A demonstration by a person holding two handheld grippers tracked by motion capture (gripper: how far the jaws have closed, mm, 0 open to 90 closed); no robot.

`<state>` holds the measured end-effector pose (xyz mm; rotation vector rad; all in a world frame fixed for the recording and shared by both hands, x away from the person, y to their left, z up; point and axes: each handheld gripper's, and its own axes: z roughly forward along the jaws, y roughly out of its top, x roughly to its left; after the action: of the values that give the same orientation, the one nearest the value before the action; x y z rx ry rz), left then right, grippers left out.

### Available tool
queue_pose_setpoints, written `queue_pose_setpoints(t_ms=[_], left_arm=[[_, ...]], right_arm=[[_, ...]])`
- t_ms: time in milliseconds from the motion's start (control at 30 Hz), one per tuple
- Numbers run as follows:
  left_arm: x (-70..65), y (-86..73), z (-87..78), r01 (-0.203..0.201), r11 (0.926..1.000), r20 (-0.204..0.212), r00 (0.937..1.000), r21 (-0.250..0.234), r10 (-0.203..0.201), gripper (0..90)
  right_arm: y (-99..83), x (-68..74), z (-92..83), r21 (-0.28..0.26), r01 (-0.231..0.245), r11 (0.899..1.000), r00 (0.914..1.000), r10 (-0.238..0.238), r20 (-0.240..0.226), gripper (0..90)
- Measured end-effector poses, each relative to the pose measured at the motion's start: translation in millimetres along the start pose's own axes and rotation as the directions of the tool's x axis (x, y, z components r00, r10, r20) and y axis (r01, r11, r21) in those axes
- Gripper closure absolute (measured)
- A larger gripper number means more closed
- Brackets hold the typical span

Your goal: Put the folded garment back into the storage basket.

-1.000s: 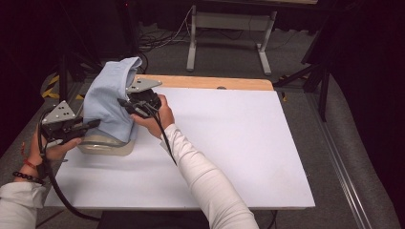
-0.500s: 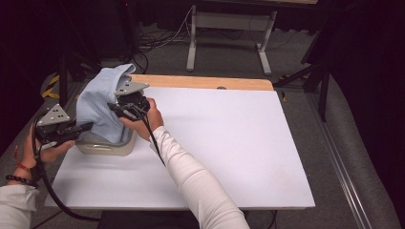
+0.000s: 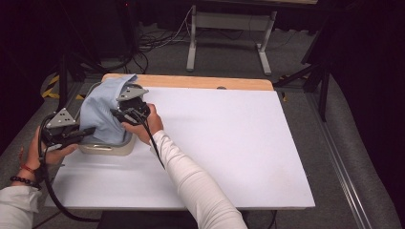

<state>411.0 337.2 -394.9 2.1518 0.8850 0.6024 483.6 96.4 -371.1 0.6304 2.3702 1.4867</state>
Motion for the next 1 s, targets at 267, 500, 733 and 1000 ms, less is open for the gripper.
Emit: queue_pose_setpoints(t_ms=[267,500,733,1000], left_arm=[[-1.4,-3.0,6.3,0.009,0.9998,-0.003,1.0000,0.017,-0.009,70.3],[0.5,-11.6,5.6,0.039,0.9992,-0.010,0.9992,0.011,-0.039,55.3],[4.9,-19.6,2.3,0.087,0.9959,-0.060,0.9943,-0.026,-0.088,44.4],[5.1,-12.4,-2.5,0.078,0.9903,-0.031,0.9962,-0.115,-0.082,32.7]], right_arm=[[-9.8,-6.5,3.7,0.019,-0.023,1.000,0.9997,0.023,-0.010,73.9],[-14.4,-9.7,7.8,0.031,-0.028,0.999,0.9994,0.028,-0.019,73.9],[-17.7,-9.3,13.7,0.045,-0.018,0.999,0.9994,0.019,-0.030,73.9],[-21.3,-7.8,20.5,0.070,-0.005,0.998,0.9993,0.008,-0.038,73.9]])
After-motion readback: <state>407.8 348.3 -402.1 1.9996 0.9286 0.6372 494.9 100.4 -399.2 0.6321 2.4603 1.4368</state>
